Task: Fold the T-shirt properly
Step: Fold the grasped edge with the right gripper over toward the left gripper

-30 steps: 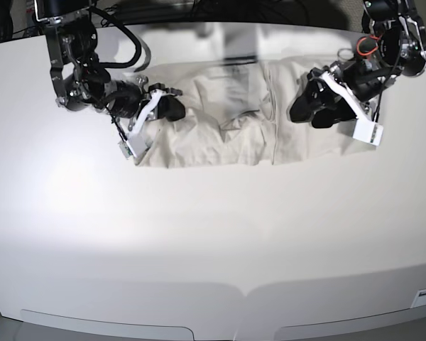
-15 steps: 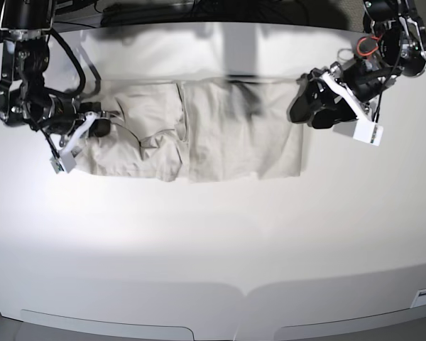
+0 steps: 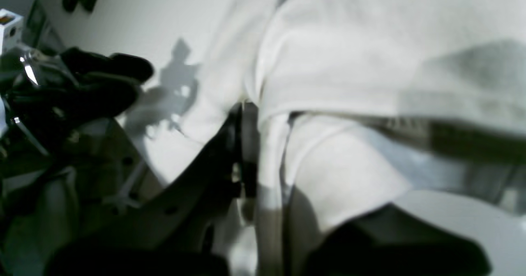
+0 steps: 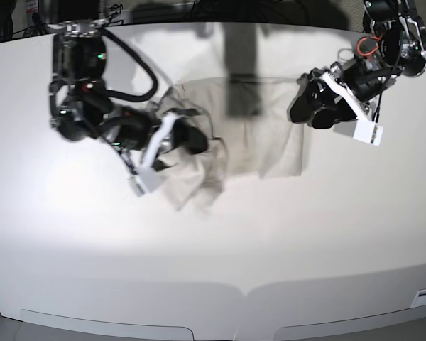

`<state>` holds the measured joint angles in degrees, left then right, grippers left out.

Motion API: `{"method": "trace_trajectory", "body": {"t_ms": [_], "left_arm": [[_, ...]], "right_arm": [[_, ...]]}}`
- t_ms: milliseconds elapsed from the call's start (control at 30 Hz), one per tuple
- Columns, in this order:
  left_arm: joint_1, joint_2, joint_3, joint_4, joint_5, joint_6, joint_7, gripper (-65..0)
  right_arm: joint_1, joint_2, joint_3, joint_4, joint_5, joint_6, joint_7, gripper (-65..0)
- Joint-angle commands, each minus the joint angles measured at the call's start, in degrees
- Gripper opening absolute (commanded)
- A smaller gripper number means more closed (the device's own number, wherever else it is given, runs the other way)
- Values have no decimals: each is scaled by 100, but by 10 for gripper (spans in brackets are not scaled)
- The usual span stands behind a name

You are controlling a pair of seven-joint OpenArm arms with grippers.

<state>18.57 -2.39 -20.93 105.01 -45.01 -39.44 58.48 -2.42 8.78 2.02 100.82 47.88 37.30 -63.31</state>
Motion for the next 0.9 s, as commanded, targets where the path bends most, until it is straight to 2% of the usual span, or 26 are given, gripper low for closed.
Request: {"method": "trace_trajectory", "body": {"t_ms": [0,233,367,567,700,733,800,867], "left_arm": [[-31,-57,-9,96,-142,-56,-107,-314],[-31,-205,-9,96,260,-56,-114,-314],[-31,-385,-9,96,258,-56,-111,-314],[-31,-564,-15,96,260,-56,-109,-314],[-31,-660,-111,96,256,-56,-118,-314],[-31,-678,-157,96,256,-56,-120,-314],[-31,-730,-271,96,251,-56,-129,-314],[-31,-754,-446,96,245,-56,-127,-314]], "right_arm": [[116,-149,-107,107,28,20,166,-650],[227,-1303,-756,74,-957,-133,348,-650],[221,-1778,-1080,-170,-1331,-177,551,-650],[225,-1778,-1639,-960,-1805,-339,1300,-650],[227,-1778,-1893,-1344,-1805,-345,1886,-650],[227,-1778,-1952,-1370,-1764,-343,1930,-614],[229,-1778,-2076,-1373,-1615,-341,2028,-475],[258,-1778,-2177,-1373,-1414,-339,2155,-398]]}}
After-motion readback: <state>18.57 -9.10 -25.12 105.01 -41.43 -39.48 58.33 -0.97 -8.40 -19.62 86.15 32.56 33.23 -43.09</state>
